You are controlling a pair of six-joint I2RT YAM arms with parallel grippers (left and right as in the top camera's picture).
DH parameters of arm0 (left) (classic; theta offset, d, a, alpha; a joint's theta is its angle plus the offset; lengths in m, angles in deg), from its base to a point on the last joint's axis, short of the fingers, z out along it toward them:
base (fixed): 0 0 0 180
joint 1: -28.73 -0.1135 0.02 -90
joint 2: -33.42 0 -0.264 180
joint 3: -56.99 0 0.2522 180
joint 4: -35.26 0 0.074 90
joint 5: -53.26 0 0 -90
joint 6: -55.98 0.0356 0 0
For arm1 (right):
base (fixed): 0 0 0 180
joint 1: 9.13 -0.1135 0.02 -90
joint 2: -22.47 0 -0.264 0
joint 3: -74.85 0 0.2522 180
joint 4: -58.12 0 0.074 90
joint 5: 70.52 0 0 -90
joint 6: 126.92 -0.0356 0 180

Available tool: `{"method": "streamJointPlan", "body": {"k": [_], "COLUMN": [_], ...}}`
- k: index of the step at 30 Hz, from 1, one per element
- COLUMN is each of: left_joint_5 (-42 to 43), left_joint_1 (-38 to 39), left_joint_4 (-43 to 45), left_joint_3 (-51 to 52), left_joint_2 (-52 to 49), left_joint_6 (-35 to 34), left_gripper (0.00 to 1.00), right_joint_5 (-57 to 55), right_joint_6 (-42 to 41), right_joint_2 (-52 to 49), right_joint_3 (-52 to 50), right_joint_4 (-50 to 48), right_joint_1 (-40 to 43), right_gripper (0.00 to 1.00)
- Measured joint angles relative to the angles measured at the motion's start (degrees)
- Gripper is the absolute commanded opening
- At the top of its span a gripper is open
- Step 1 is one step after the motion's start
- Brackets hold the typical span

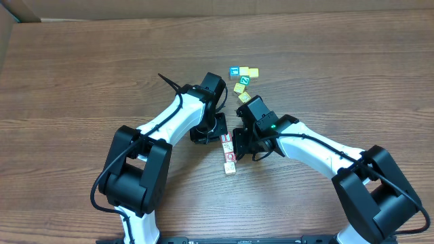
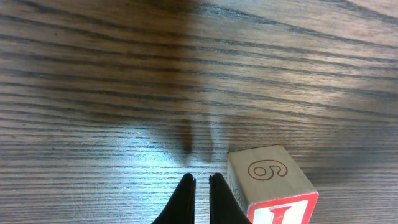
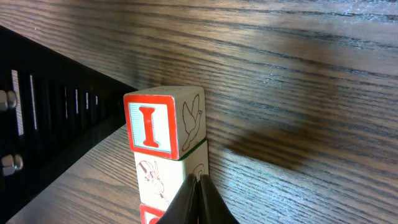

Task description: Flip 4 blocks

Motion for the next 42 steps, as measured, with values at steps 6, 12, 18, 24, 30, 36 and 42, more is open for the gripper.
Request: {"method": "streamJointPlan", "body": {"k": [6,12,18,24,30,36,42], "left_joint_5": [0.0,0.0,0.0,0.0,-0.5,-2.0,-4.1], "left_joint_1": [0.0,0.0,-0.4,-2.8,-3.4,-3.4,-4.3], "left_joint_4": [0.0,-0.1,-1.6,-2.0,-1.6,-1.6,-1.5], "left_joint_3": [0.0,0.0,0.0,0.0,0.0,0.0,0.0], "left_joint_2": [0.0,0.0,0.0,0.0,0.0,0.0,0.0], "left_joint_6": [0.0,0.1,0.5,0.5,0.5,0.5,0.5], "left_gripper": [0.04,0.04,0.04,0.04,0.04,0.04,0.04], "right_joint_5": [0.0,0.0,0.0,0.0,0.0,-0.7,-3.1], "right_joint_6": [0.0,0.0,0.0,-0.1,-0.1,-0.1,-0.2], "right_joint_2": [0.0,0.0,0.3,2.3,2.3,3.1,9.3], "right_joint_3": [0.0,0.0,0.0,0.0,-0.2,-0.4,0.4], "right_joint_4": [0.0,0.0,3.7,7.8,8.8,10.0,14.7], "right_joint_1": [0.0,0.0,1.2,2.6,1.4,-0.2,-2.1], "right_gripper": [0.04,0.04,0.04,0.04,0.04,0.04,0.04]}}
